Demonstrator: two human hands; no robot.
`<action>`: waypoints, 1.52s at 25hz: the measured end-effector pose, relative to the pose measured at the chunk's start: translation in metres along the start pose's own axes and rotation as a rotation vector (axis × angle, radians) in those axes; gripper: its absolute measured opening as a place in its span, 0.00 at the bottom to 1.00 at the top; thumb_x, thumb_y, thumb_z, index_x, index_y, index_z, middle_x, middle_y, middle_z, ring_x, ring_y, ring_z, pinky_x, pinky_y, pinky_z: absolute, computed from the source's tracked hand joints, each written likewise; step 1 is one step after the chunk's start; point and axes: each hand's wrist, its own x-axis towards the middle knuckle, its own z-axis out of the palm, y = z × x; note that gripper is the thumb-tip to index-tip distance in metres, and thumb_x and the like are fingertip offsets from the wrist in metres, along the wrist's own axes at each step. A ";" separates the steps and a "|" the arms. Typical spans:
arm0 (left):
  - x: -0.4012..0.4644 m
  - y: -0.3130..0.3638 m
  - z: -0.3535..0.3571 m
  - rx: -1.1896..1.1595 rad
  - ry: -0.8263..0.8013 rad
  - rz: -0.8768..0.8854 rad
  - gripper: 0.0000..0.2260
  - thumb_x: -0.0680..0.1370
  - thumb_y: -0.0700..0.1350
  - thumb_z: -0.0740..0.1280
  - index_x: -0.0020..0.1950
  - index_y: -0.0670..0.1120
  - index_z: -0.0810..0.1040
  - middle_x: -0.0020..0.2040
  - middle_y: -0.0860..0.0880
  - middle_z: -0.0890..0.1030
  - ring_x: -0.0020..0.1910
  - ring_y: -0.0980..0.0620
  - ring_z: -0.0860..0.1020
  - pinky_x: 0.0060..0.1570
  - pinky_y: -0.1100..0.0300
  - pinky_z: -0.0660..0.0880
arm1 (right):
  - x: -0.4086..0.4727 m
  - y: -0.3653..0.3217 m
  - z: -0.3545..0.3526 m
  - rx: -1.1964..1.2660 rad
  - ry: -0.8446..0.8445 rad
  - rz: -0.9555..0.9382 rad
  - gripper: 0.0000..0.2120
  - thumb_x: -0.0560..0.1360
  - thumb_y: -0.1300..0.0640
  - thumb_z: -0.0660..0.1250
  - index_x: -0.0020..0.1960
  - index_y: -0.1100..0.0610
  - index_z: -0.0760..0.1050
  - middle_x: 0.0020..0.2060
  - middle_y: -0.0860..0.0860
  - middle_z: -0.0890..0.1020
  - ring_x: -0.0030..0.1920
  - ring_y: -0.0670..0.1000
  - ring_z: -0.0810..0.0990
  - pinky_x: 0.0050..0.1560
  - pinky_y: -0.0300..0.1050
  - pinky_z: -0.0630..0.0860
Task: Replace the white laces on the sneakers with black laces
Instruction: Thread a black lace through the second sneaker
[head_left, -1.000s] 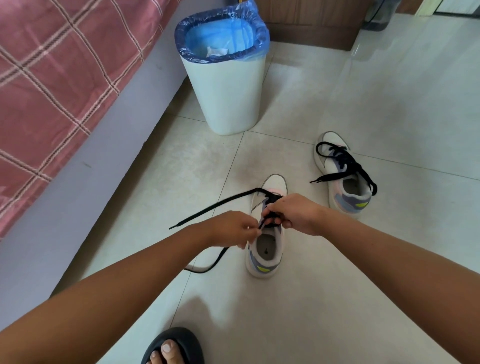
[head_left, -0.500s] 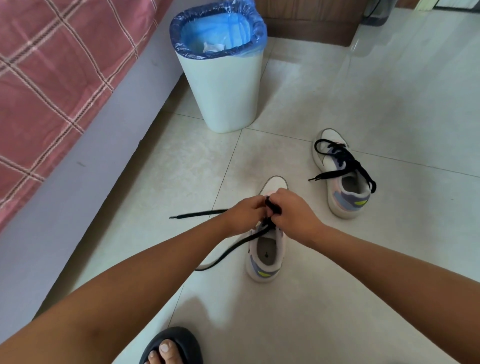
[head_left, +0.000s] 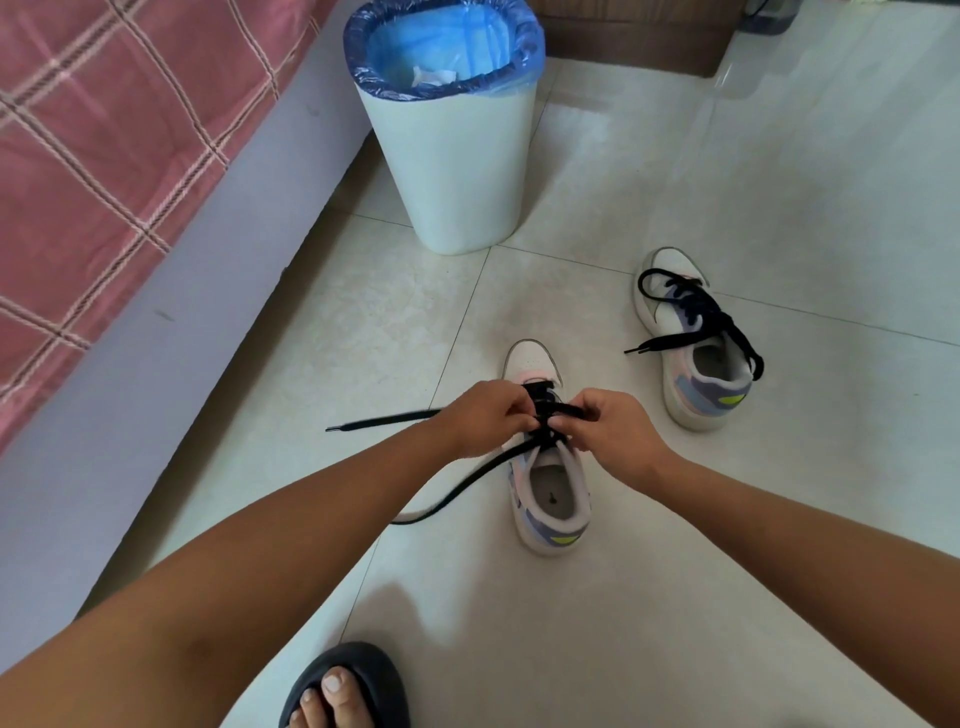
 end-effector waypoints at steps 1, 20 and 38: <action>0.002 -0.002 -0.003 0.239 0.002 0.056 0.06 0.79 0.41 0.63 0.52 0.41 0.77 0.48 0.45 0.75 0.46 0.48 0.75 0.43 0.59 0.69 | -0.002 -0.003 -0.003 -0.127 -0.013 -0.015 0.07 0.74 0.57 0.69 0.40 0.59 0.76 0.32 0.51 0.77 0.34 0.49 0.74 0.39 0.46 0.74; 0.016 -0.034 -0.021 0.255 0.234 -0.405 0.09 0.80 0.43 0.58 0.46 0.40 0.73 0.39 0.43 0.77 0.35 0.46 0.78 0.34 0.62 0.70 | -0.031 0.014 -0.017 -0.010 -0.246 0.137 0.15 0.79 0.52 0.61 0.37 0.58 0.74 0.28 0.49 0.76 0.26 0.45 0.71 0.30 0.36 0.71; -0.002 -0.050 -0.021 0.733 -0.044 -0.453 0.16 0.76 0.35 0.60 0.61 0.47 0.71 0.53 0.50 0.79 0.50 0.47 0.80 0.40 0.59 0.68 | -0.024 0.010 -0.038 -0.143 -0.442 0.107 0.15 0.79 0.54 0.61 0.36 0.58 0.73 0.30 0.52 0.78 0.30 0.47 0.74 0.34 0.35 0.73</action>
